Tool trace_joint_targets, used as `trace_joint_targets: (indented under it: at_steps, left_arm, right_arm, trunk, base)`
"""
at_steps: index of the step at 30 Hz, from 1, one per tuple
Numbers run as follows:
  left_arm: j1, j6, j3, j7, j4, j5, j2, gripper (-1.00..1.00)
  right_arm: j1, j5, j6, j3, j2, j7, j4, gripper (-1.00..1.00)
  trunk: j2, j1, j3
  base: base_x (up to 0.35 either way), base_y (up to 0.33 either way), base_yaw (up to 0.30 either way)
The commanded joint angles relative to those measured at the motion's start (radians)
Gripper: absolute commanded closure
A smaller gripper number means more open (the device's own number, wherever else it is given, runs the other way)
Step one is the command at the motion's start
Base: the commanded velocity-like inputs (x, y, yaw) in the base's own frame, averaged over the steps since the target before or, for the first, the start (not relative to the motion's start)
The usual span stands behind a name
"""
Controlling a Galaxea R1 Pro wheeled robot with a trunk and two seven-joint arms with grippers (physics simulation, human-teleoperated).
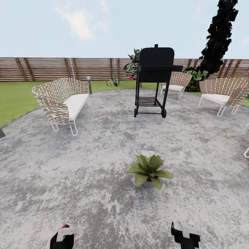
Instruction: Pick up the pesticide atomizer in the garden and spray insectifuge to fully cover both potted plants in the garden.
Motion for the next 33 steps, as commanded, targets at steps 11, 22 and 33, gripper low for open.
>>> trace_joint_targets:
  at_steps: [11,22,33]
  left_arm:
    - [-0.001,-0.003,0.009,-0.008,0.001,-0.004,-0.001,1.0]
    - [-0.001,-0.003,0.009,-0.008,0.0,-0.004,-0.001,1.0]
    - [-0.001,-0.003,0.009,-0.01,0.0,-0.004,-0.001,1.0]
  right_arm:
    - [-0.001,0.011,-0.002,-0.007,0.0,-0.005,0.002,-1.0]
    - [-0.001,0.011,-0.002,-0.007,0.0,-0.005,0.001,-1.0]
    - [-0.001,0.011,-0.002,-0.007,0.0,-0.005,0.002,-1.0]
  trunk:
    - [0.0,0.0,-0.001]
    - [0.0,0.0,-0.001]
    - [0.0,-0.001,0.007]
  base:
    - [0.026,0.001,-0.001]
    - [0.159,0.0,0.0]
    - [0.001,0.0,0.0]
